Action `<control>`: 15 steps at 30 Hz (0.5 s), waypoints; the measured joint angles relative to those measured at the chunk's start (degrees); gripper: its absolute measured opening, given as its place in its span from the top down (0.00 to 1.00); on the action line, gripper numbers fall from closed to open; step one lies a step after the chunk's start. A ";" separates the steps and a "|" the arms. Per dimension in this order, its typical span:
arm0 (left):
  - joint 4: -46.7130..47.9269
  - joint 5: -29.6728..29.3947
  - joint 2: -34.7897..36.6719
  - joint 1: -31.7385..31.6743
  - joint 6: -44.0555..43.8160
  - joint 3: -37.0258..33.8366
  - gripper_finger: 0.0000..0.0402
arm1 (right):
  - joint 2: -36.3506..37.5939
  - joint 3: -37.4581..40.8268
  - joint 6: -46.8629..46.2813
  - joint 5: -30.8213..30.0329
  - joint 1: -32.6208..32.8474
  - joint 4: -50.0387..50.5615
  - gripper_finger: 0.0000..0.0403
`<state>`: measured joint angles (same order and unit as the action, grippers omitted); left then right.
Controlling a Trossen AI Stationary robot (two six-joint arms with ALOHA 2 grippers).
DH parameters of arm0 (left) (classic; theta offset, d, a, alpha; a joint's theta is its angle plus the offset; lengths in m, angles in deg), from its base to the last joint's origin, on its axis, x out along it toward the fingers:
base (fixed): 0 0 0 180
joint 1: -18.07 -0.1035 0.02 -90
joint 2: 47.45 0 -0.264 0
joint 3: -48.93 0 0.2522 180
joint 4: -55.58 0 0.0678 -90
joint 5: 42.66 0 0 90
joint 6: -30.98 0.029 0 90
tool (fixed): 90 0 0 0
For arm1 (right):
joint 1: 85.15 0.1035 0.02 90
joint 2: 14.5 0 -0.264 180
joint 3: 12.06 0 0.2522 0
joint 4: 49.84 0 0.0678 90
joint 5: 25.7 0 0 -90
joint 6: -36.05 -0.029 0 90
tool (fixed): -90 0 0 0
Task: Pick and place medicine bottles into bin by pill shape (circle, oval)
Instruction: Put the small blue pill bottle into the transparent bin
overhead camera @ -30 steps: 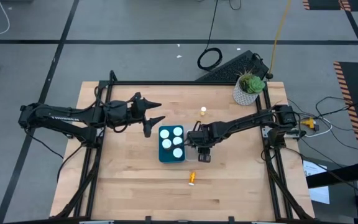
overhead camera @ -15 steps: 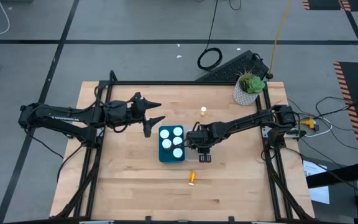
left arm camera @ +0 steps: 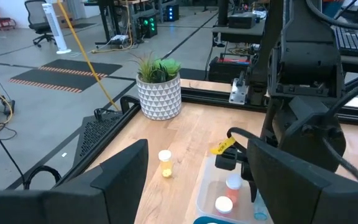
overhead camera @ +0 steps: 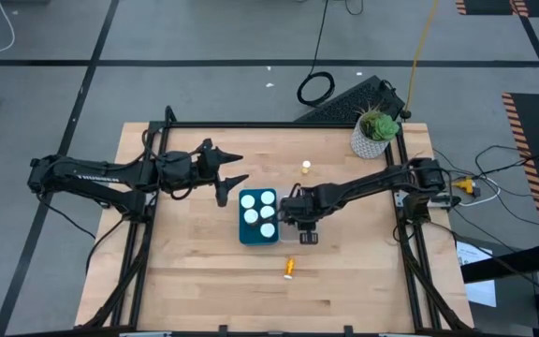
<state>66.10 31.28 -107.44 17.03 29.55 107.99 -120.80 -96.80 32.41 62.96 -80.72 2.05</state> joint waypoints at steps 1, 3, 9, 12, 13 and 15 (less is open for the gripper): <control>0.00 0.00 -0.02 0.00 0.12 0.00 0.32 | 0.43 0.00 0.00 0.00 0.00 -0.02 0.78; 0.00 0.02 -0.02 0.00 0.41 0.00 0.32 | 1.27 0.00 -0.16 0.00 0.01 0.06 0.77; 0.00 3.32 -0.02 1.15 2.25 0.00 0.32 | 5.15 0.00 -2.05 0.01 0.04 0.08 0.75; -0.20 4.04 -0.32 3.34 3.81 0.00 0.32 | 7.84 0.00 -4.05 -0.01 0.46 0.29 0.75; -0.91 4.05 -0.87 4.17 4.55 0.00 0.32 | 8.78 0.00 -4.86 -0.04 0.62 0.28 0.75; -1.64 4.08 -2.00 5.91 5.94 0.00 0.32 | 10.91 0.00 -6.52 -0.10 1.15 0.18 0.75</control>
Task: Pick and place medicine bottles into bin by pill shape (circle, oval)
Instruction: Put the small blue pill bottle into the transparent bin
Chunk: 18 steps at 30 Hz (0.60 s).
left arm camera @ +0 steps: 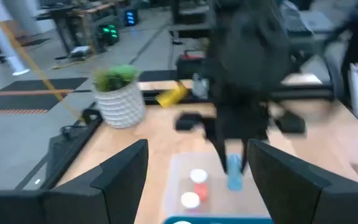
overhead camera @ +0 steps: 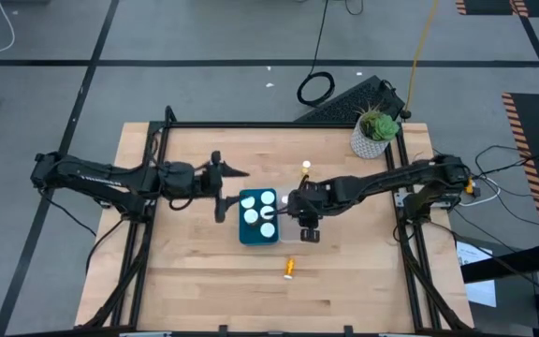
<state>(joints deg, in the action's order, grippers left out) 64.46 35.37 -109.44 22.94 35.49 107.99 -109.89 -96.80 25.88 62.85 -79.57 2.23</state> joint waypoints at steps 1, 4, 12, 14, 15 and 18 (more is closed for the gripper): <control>-0.97 0.02 -0.84 0.70 0.57 -0.02 0.31 | 0.93 0.00 -1.03 -0.24 0.28 -0.25 0.75; -4.29 2.09 -4.15 2.04 1.42 0.02 0.27 | 3.56 0.00 -3.42 -2.96 1.50 -1.30 0.75; -10.25 5.30 -14.34 2.32 -1.41 0.87 0.08 | 6.12 -0.02 -3.84 -7.58 5.79 -8.23 0.75; -10.02 6.37 -17.17 2.78 -1.86 1.96 0.07 | 6.02 0.01 -3.63 -7.76 6.33 -9.52 0.75; -10.32 6.83 -18.78 3.21 -1.85 2.83 0.07 | 5.94 0.25 -3.58 -7.92 6.47 -10.93 0.75; -10.15 6.80 -22.91 4.68 -1.14 4.94 0.09 | 5.81 1.35 -3.37 -8.98 6.61 -12.72 0.75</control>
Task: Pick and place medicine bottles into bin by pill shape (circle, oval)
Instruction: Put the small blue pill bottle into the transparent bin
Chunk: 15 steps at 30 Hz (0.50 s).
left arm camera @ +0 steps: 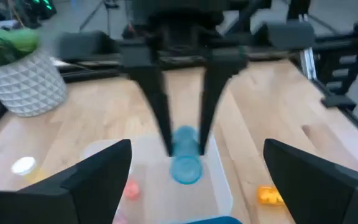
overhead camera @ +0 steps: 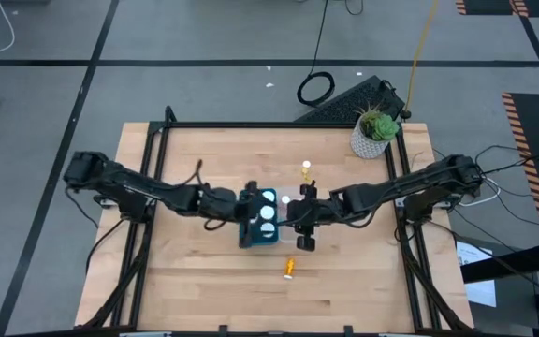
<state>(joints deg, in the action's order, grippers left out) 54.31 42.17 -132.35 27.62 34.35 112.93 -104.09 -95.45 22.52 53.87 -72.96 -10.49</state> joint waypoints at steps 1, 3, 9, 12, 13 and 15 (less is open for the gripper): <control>-0.02 -0.42 -1.21 0.45 0.28 0.71 0.10 | -0.02 0.38 0.06 -0.01 0.00 -0.76 0.75; 0.10 -1.64 -2.93 1.05 0.62 1.78 0.12 | -0.02 1.09 0.07 -0.05 0.00 -1.79 0.75; 0.87 -4.26 -5.05 1.18 -0.72 2.69 0.20 | -0.02 1.89 0.31 -0.05 -0.07 -2.01 0.75; 1.12 -4.85 -5.60 0.53 -1.37 2.69 0.25 | 0.03 1.89 0.71 -0.05 -0.07 -2.92 0.75; 0.95 -4.90 -5.82 0.35 -1.57 2.71 0.26 | 0.03 1.89 0.72 -0.05 -0.07 -3.29 0.75; 1.66 -4.92 -6.05 0.16 -1.84 2.65 0.29 | 0.04 1.89 0.73 -0.05 -0.07 -4.10 0.75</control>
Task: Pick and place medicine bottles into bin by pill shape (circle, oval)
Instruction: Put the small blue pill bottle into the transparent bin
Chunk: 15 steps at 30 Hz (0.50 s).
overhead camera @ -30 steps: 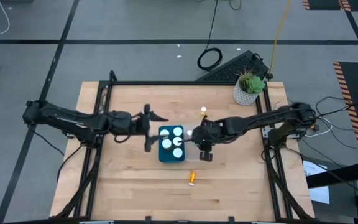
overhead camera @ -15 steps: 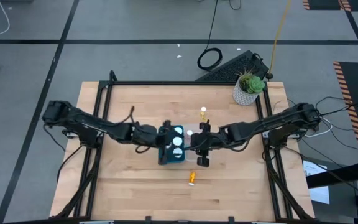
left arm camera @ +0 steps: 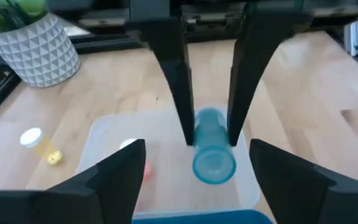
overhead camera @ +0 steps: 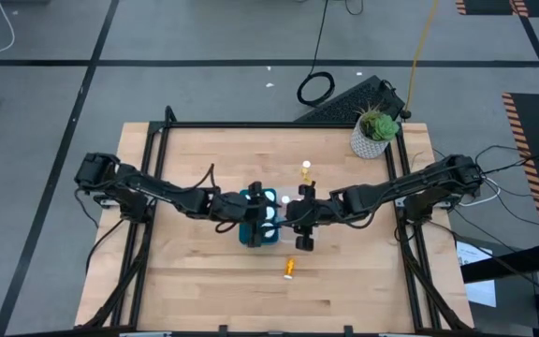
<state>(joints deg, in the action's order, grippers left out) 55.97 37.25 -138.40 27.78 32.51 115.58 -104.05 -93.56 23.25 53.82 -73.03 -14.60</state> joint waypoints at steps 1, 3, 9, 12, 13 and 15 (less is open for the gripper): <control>-0.07 0.02 0.00 0.00 -0.01 -0.01 0.30 | 0.01 0.00 0.00 0.00 0.00 -0.32 0.75; -0.41 0.01 -0.23 0.00 -0.03 0.05 0.32 | 0.00 0.00 0.17 0.00 0.00 -0.71 0.75; -0.35 -0.01 -0.42 -0.18 1.04 0.04 0.41 | 0.01 0.00 0.46 -0.16 -0.46 -2.16 0.75; -0.28 -0.01 -0.44 -0.37 1.24 0.04 0.47 | 0.01 0.00 0.46 -0.24 -0.83 -2.76 0.75; -0.75 0.00 -0.44 -0.37 1.54 0.04 0.49 | 0.01 0.00 0.46 -0.26 -0.92 -2.78 0.75; -1.08 0.10 -0.42 -0.37 2.27 0.04 0.55 | 0.01 0.00 0.46 -0.32 -1.08 -2.80 0.75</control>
<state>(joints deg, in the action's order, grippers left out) 54.89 37.36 -138.83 27.41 34.78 115.61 -104.04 -93.56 23.71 53.50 -74.10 -17.40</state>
